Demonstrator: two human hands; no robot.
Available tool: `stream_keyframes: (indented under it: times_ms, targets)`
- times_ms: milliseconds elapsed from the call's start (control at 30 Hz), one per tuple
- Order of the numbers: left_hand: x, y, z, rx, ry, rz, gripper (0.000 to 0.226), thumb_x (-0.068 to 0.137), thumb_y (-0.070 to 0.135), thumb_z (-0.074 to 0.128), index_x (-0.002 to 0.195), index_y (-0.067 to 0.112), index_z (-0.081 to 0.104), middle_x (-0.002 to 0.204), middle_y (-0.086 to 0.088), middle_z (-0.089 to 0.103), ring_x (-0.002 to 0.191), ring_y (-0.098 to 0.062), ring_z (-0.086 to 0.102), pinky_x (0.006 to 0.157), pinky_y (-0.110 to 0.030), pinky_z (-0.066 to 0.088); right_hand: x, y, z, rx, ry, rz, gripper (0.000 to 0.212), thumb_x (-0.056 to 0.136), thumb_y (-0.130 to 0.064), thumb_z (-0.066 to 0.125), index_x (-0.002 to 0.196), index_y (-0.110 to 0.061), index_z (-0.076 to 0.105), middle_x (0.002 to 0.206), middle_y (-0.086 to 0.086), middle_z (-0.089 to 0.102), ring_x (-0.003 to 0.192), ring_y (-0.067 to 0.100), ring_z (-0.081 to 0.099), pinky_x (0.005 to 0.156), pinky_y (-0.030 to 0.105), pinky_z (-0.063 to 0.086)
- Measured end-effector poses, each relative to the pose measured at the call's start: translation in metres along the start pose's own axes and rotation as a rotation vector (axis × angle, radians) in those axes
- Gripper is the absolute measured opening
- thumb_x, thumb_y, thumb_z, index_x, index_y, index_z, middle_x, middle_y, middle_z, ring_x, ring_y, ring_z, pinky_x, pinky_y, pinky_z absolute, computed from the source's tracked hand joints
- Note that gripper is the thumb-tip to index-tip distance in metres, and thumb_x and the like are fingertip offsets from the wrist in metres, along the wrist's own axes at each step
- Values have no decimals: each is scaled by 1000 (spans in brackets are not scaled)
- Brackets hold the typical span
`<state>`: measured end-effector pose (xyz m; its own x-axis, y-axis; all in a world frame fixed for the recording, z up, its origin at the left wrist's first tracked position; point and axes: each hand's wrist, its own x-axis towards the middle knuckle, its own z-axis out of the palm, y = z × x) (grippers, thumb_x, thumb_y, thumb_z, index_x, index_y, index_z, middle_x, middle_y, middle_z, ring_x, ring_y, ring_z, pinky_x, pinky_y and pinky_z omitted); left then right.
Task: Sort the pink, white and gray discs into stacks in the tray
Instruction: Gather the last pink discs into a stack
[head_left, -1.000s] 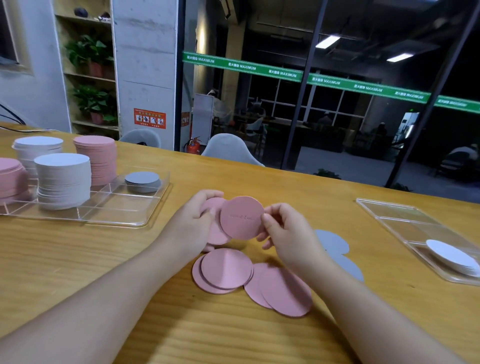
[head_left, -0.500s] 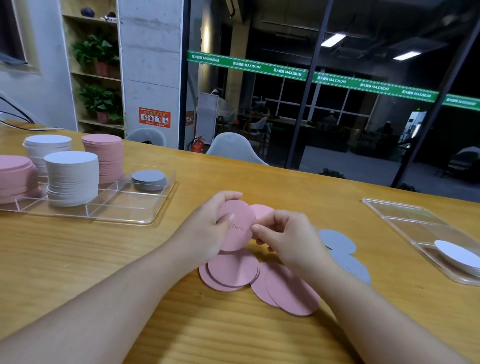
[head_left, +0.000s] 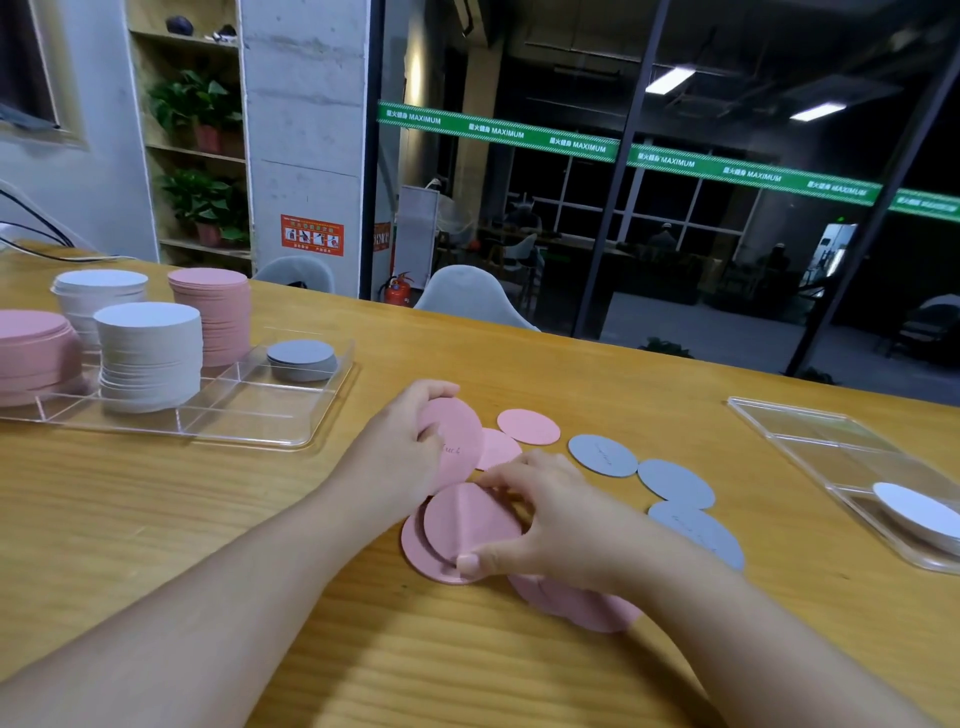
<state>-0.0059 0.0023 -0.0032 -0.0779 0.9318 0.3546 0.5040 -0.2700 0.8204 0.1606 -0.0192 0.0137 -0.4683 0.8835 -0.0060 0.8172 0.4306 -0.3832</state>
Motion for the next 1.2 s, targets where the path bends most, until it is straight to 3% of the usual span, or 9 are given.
stream_keyframes:
  times_ms: [233, 400, 533, 700, 800, 900, 967, 1033, 1200]
  targets:
    - [0, -2, 0, -35, -52, 31, 44, 91, 2, 43, 107, 43, 53, 105, 9, 61, 87, -19, 59, 63, -17, 42, 2, 11, -5, 182, 265, 55, 38, 79, -31, 70, 102, -34, 40, 90, -15, 52, 75, 4, 53, 60, 17, 40]
    - [-1, -2, 0, -68, -91, 54, 36, 97, 10, 41, 111, 40, 54, 112, 15, 58, 95, -3, 55, 74, -11, 39, 10, 22, -1, 371, 467, 116, 14, 87, -17, 63, 84, -24, 51, 73, -8, 58, 63, 12, 61, 65, 33, 53]
    - [-2, -1, 0, -39, -123, 110, 28, 94, 23, 53, 120, 33, 52, 118, 17, 57, 113, -1, 49, 90, -13, 35, 12, 16, 4, 553, 453, 132, 15, 90, -9, 58, 81, -20, 59, 67, -3, 66, 54, 4, 61, 62, 27, 55]
    - [-2, -2, 1, 32, -140, 172, 40, 90, 9, 57, 121, 33, 51, 121, 17, 54, 120, -1, 45, 100, -16, 31, 11, 10, 4, 369, 461, 29, 11, 88, -17, 61, 88, -24, 70, 78, -12, 69, 71, 3, 63, 67, 19, 49]
    - [-1, -4, 1, 55, -106, 170, 42, 90, 6, 54, 123, 32, 51, 121, 17, 52, 121, -2, 43, 98, -14, 29, 6, 10, -1, 177, 232, 49, 17, 82, -39, 65, 95, -28, 68, 82, -13, 65, 62, 4, 55, 56, 14, 43]
    - [0, -5, -1, 71, -71, 151, 43, 90, 6, 52, 124, 33, 50, 119, 19, 51, 119, -2, 44, 94, -13, 29, 3, 9, -6, 42, -14, 26, 36, 70, -51, 69, 90, -21, 67, 76, 0, 62, 64, 16, 55, 63, 36, 49]
    - [1, -6, -1, 77, -65, 152, 44, 90, 5, 51, 123, 34, 51, 120, 19, 51, 118, -1, 44, 92, -11, 29, 0, 5, -11, 41, -69, 72, 37, 72, -48, 72, 98, -22, 64, 87, -4, 63, 76, 15, 59, 70, 33, 50]
    - [2, -6, -1, 82, -72, 158, 45, 90, 4, 49, 122, 35, 51, 121, 18, 51, 115, -1, 46, 84, -3, 31, -3, 5, -13, 61, -76, 119, 41, 75, -44, 72, 108, -25, 58, 99, -9, 61, 85, 10, 59, 71, 24, 48]
    - [1, -6, 0, 53, -113, 165, 45, 92, 2, 43, 119, 37, 52, 126, 16, 50, 118, 1, 41, 89, -6, 29, 2, 10, -10, 183, 171, 124, 14, 84, -24, 66, 83, -25, 53, 74, -10, 56, 61, 4, 52, 49, 15, 39]
